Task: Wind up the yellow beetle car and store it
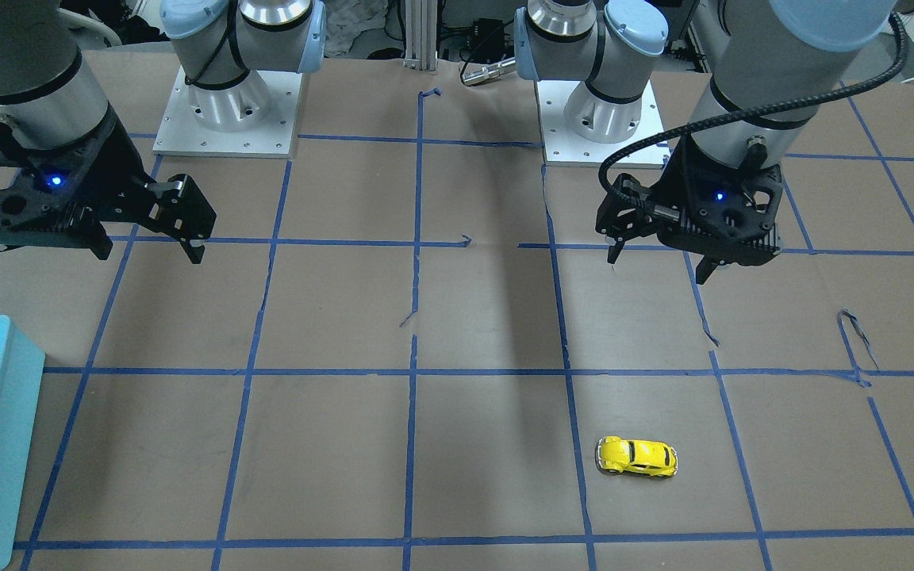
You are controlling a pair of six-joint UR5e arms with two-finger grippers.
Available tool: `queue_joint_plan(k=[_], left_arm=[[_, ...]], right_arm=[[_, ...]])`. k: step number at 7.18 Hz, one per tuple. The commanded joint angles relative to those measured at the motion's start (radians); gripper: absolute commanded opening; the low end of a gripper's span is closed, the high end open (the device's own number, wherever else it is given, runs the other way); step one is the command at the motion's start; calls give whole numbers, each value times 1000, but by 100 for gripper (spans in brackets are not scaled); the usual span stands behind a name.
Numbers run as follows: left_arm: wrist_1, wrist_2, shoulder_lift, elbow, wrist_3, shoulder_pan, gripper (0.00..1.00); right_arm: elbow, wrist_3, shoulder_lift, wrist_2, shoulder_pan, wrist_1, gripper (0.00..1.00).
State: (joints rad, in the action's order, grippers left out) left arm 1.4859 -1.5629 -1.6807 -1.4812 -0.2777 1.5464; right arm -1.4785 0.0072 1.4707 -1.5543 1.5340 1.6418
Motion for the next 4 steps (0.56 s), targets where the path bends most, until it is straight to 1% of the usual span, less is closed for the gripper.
queue_joint_plan(k=[1, 4], left_arm=[[17, 0, 15, -5, -3, -5, 100], [14, 1, -4, -14, -5, -8, 100]], right_arm=[[0, -3, 3, 2, 0, 3, 100], [-2, -27, -10, -9, -3, 4, 100]])
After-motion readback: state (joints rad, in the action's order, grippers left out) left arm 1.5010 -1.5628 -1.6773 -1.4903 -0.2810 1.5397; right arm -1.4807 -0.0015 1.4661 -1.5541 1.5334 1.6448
